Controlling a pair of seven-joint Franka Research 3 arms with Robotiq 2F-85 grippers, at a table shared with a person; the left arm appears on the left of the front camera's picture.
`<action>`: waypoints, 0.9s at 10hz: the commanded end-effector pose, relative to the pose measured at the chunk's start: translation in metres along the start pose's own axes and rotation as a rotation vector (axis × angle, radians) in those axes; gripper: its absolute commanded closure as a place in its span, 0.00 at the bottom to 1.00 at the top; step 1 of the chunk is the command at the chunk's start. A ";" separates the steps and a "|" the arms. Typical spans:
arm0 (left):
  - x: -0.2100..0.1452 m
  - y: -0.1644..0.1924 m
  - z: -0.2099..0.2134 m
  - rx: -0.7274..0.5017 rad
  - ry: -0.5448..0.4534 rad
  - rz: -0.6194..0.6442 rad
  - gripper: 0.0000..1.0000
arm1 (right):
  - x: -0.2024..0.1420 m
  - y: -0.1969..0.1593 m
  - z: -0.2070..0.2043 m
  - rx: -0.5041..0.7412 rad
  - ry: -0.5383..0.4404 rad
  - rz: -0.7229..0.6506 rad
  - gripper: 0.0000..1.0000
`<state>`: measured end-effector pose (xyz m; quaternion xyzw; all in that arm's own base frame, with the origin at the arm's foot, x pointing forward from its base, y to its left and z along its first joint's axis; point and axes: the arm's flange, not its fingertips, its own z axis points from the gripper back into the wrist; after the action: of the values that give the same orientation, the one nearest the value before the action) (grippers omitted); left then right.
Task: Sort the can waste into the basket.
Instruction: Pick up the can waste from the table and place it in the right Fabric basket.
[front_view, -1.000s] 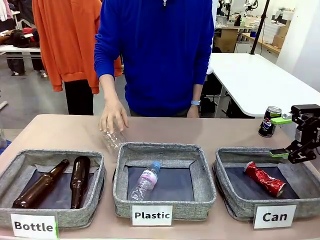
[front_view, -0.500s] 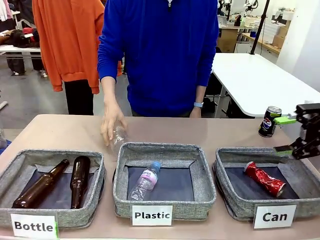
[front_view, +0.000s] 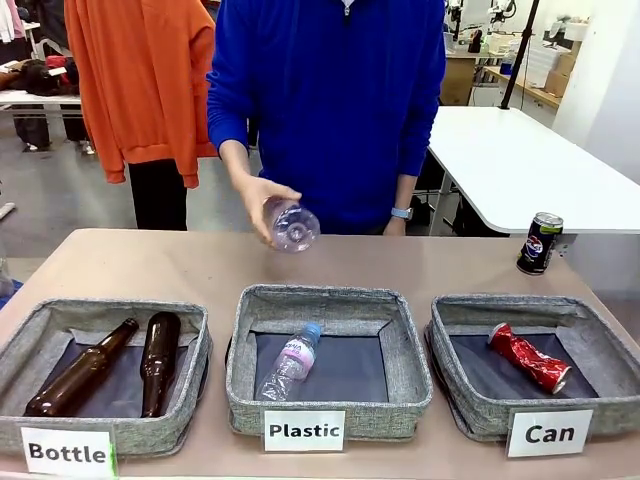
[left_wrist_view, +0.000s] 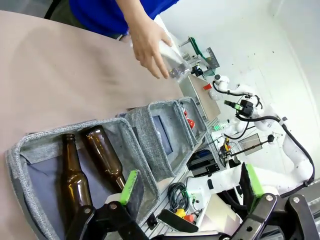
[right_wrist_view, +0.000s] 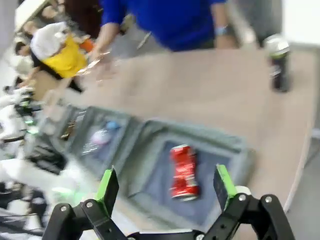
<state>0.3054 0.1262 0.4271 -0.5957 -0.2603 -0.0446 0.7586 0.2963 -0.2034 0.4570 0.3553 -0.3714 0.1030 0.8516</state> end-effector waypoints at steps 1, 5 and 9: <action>0.002 -0.005 0.001 -0.014 -0.008 0.012 0.00 | -0.005 -0.027 -0.043 -0.446 -0.278 0.224 0.00; 0.002 -0.005 0.001 -0.014 -0.008 0.012 0.00 | -0.001 -0.032 -0.006 -0.248 -0.158 0.133 0.00; 0.002 -0.005 0.001 -0.014 -0.008 0.012 0.00 | 0.017 -0.071 -0.034 -0.151 0.012 0.179 0.00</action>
<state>0.3054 0.1261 0.4270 -0.5958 -0.2600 -0.0445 0.7586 0.3367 -0.2159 0.4156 0.2561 -0.4194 0.1247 0.8620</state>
